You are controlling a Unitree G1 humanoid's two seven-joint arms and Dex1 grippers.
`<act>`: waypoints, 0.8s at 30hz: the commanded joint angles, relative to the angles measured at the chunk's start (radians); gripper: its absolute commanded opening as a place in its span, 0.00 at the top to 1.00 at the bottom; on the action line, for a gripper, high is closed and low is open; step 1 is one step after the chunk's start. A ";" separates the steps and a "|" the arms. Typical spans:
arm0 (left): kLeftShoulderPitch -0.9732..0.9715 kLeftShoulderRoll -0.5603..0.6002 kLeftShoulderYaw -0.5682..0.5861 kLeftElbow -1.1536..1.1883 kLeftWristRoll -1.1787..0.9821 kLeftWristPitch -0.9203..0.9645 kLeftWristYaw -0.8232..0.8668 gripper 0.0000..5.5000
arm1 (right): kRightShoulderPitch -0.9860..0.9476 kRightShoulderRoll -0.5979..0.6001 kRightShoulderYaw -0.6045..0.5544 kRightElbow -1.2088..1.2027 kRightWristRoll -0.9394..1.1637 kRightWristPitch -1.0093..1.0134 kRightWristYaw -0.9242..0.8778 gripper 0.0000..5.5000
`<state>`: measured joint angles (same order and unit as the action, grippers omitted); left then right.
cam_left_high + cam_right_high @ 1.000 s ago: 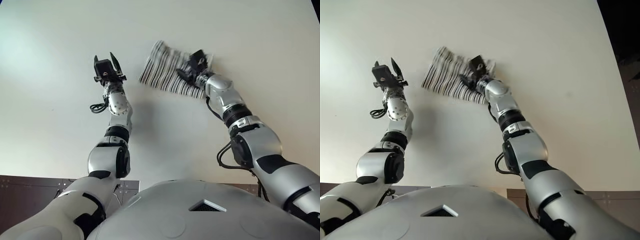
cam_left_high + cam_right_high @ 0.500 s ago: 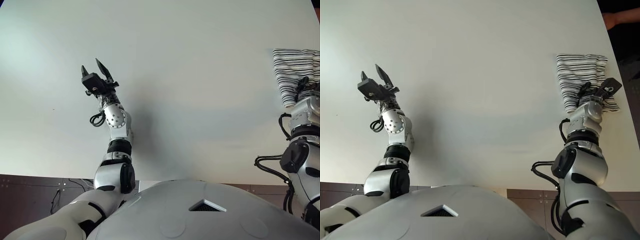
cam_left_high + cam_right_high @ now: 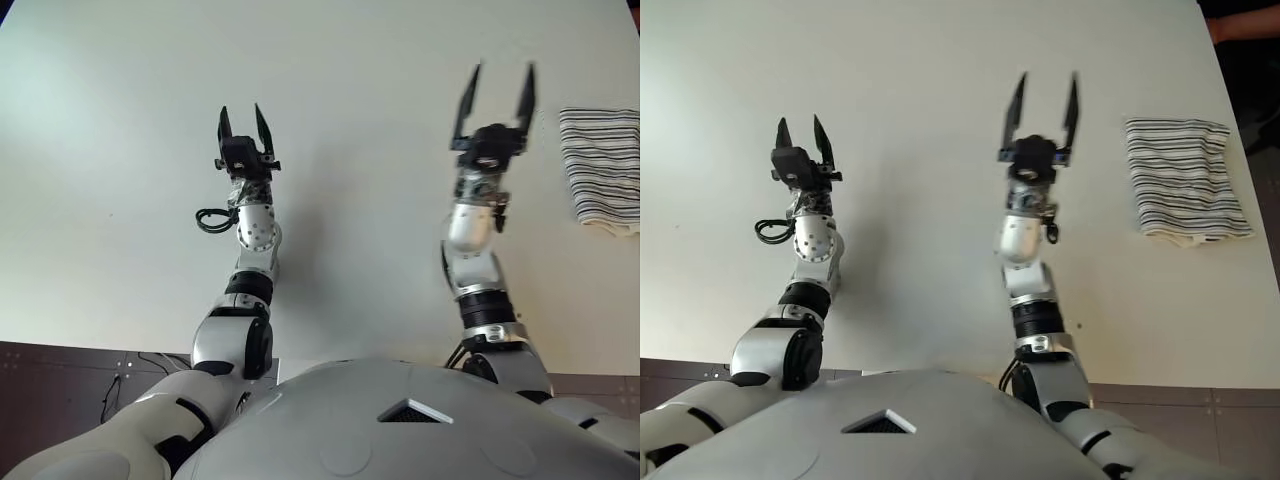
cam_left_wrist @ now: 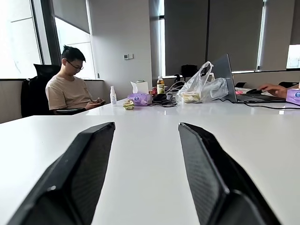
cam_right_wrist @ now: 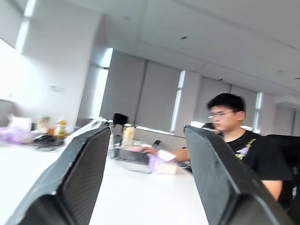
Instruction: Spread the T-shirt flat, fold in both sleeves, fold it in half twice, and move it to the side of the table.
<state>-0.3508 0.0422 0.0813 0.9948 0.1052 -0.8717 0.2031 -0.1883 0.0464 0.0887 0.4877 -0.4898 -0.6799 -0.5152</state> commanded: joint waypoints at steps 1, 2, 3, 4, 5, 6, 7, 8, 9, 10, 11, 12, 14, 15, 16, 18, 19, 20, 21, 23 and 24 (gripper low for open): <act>0.038 -0.064 -0.037 -0.026 0.010 -0.066 -0.018 0.43 | -0.028 0.040 0.046 0.190 0.009 -0.030 -0.024 0.47; 0.052 -0.065 -0.047 -0.055 0.033 -0.077 -0.002 0.39 | -0.024 0.045 0.052 0.218 0.024 -0.043 -0.015 0.47; 0.069 -0.066 -0.058 -0.085 0.055 -0.085 0.012 0.37 | -0.017 0.051 0.056 0.239 0.040 -0.053 -0.005 0.47; 0.091 -0.074 -0.070 -0.111 0.078 -0.090 0.025 0.34 | -0.006 0.060 0.056 0.249 0.063 -0.061 0.004 0.47; 0.106 -0.078 -0.078 -0.129 0.091 -0.090 0.030 0.30 | 0.000 0.068 0.058 0.254 0.080 -0.065 0.008 0.47; 0.126 -0.089 -0.091 -0.148 0.113 -0.088 0.043 0.27 | 0.008 0.076 0.057 0.253 0.100 -0.071 0.015 0.47; 0.140 -0.098 -0.103 -0.164 0.129 -0.081 0.050 0.25 | 0.013 0.081 0.058 0.248 0.112 -0.072 0.016 0.47; 0.148 -0.110 -0.111 -0.166 0.141 -0.073 0.064 0.22 | 0.014 0.081 0.056 0.251 0.119 -0.072 0.011 0.47; 0.153 -0.121 -0.115 -0.167 0.146 -0.064 0.072 0.20 | 0.014 0.080 0.055 0.256 0.127 -0.072 0.006 0.47; 0.153 -0.128 -0.121 -0.169 0.149 -0.057 0.076 0.18 | 0.013 0.079 0.051 0.260 0.134 -0.070 -0.002 0.47; 0.154 -0.132 -0.127 -0.178 0.152 -0.054 0.079 0.17 | 0.011 0.077 0.049 0.259 0.141 -0.069 -0.002 0.47; 0.155 -0.134 -0.131 -0.189 0.154 -0.051 0.081 0.17 | 0.008 0.074 0.053 0.254 0.145 -0.068 0.003 0.47; 0.153 -0.135 -0.135 -0.198 0.157 -0.049 0.090 0.16 | 0.000 0.062 0.072 0.245 0.149 -0.074 0.033 0.41; 0.151 -0.134 -0.137 -0.197 0.162 -0.049 0.097 0.16 | -0.003 0.056 0.077 0.243 0.144 -0.075 0.035 0.37; 0.147 -0.134 -0.140 -0.193 0.167 -0.049 0.104 0.16 | -0.007 0.054 0.073 0.244 0.144 -0.076 0.032 0.36; 0.141 -0.134 -0.146 -0.187 0.170 -0.050 0.108 0.16 | -0.013 0.057 0.059 0.243 0.154 -0.077 0.016 0.29; 0.140 -0.135 -0.150 -0.186 0.171 -0.052 0.108 0.16 | -0.019 0.060 0.055 0.244 0.162 -0.079 0.015 0.26; 0.139 -0.137 -0.154 -0.183 0.170 -0.053 0.107 0.16 | -0.024 0.062 0.053 0.245 0.167 -0.081 0.014 0.26; 0.136 -0.138 -0.160 -0.177 0.171 -0.055 0.104 0.16 | -0.029 0.065 0.052 0.246 0.170 -0.081 0.013 0.26; 0.127 -0.144 -0.176 -0.165 0.174 -0.062 0.100 0.16 | -0.039 0.071 0.051 0.248 0.180 -0.085 0.017 0.26; 0.122 -0.147 -0.185 -0.161 0.174 -0.066 0.096 0.16 | -0.039 0.067 0.062 0.244 0.174 -0.096 0.027 0.23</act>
<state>-0.2489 -0.0640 -0.0825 0.7969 0.2640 -0.9402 0.2971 -0.2241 0.0761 0.1391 0.7186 -0.3164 -0.7607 -0.4980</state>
